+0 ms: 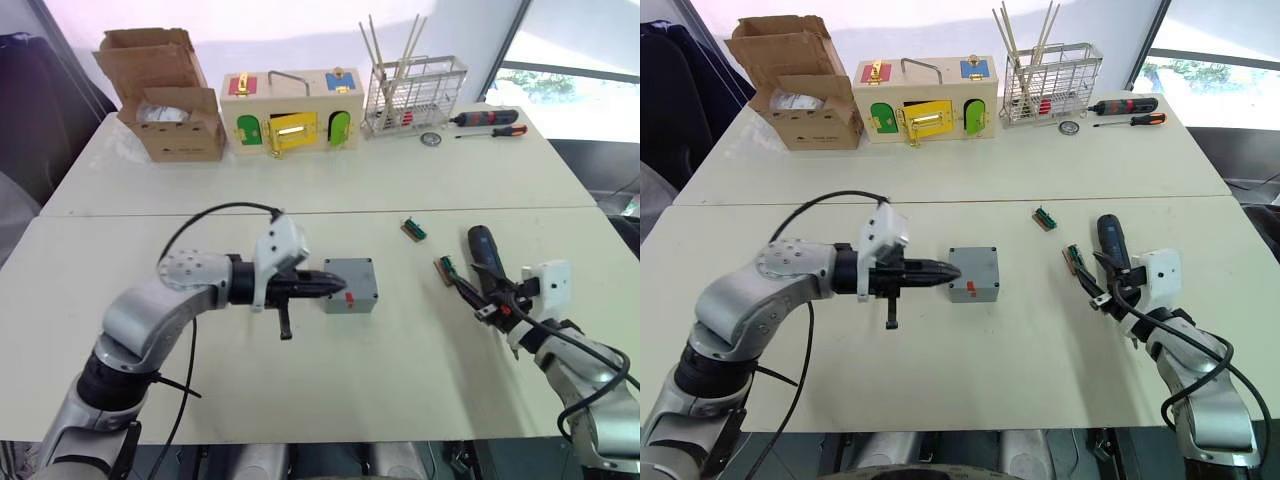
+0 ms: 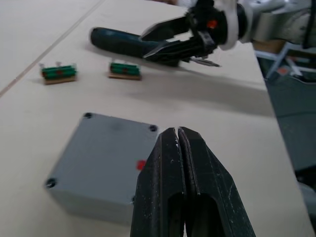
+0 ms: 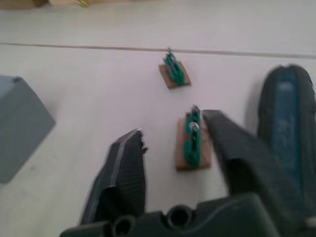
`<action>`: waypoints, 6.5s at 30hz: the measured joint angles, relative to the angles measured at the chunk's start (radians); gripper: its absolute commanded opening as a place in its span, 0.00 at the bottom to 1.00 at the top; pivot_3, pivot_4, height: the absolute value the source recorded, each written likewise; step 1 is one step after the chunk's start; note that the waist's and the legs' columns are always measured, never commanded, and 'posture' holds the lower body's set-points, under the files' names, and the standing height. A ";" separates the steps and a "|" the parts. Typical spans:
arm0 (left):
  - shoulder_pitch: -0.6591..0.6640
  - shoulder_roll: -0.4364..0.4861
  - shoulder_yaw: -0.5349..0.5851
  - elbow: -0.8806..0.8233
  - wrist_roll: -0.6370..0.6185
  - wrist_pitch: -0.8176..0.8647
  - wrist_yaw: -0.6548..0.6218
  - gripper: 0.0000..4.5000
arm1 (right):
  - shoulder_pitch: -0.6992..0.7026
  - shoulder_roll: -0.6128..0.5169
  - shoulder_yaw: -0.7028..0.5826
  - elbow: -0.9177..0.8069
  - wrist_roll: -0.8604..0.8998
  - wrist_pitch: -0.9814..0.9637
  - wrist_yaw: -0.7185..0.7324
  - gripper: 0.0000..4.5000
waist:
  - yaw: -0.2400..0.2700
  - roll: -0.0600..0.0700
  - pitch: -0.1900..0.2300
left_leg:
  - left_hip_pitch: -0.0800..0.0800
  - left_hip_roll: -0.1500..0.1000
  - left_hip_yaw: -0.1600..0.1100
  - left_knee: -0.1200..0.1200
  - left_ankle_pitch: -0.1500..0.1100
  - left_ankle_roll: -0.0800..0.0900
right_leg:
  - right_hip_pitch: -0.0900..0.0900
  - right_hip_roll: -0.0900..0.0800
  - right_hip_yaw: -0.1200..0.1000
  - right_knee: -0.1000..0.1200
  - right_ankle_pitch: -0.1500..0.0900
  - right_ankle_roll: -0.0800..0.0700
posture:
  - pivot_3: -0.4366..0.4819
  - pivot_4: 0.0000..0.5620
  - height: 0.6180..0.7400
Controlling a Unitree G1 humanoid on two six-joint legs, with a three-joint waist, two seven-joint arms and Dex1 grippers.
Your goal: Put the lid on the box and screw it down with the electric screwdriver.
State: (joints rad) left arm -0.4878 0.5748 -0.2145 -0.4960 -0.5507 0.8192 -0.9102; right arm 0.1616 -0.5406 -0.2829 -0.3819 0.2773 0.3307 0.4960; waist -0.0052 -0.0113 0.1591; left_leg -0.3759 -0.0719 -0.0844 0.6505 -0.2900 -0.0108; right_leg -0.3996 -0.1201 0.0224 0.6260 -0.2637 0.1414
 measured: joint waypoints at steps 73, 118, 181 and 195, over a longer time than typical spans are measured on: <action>-0.020 -0.109 -0.116 0.145 0.129 -0.136 0.039 0.00 | -0.259 0.011 0.025 -0.100 0.071 0.506 -0.159 0.01 | -0.003 0.000 0.000 | -0.001 0.000 0.000 0.000 0.000 0.000 | -0.002 0.000 0.000 0.001 0.000 0.000 | 0.48 0.27 0.92; 0.066 0.130 0.090 0.021 0.001 0.038 0.085 0.00 | -0.432 -0.001 0.318 0.065 0.117 0.284 0.168 0.01 | -0.005 0.001 0.002 | -0.015 0.000 -0.001 0.010 0.001 -0.002 | -0.012 0.000 -0.001 0.005 0.000 0.000 | 0.48 0.27 0.92; 0.003 -0.059 -0.205 -0.044 0.178 -0.169 0.046 0.00 | -1.135 -0.560 0.890 0.899 -0.037 1.019 0.718 0.84 | 0.015 0.009 0.007 | -0.017 -0.001 0.002 0.014 0.000 0.000 | -0.012 -0.001 -0.001 0.004 0.000 0.000 | 0.48 0.27 0.92; 0.010 -0.078 -0.205 -0.055 0.192 -0.149 0.087 0.00 | -1.139 -0.547 0.972 0.952 -0.211 0.858 0.878 0.42 | 0.020 0.006 0.006 | -0.017 -0.001 0.000 0.015 0.000 -0.001 | -0.010 -0.001 -0.003 0.003 0.000 0.000 | 0.48 0.27 0.92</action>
State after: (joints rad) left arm -0.4778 0.4970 -0.4196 -0.5509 -0.3590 0.6698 -0.8229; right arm -0.9774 -1.0878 0.6890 0.5697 0.0663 1.1888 1.3738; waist 0.0147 -0.0049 0.1649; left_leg -0.3929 -0.0731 -0.0845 0.6654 -0.2896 -0.0115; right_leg -0.4101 -0.1209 0.0192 0.6294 -0.2633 0.1417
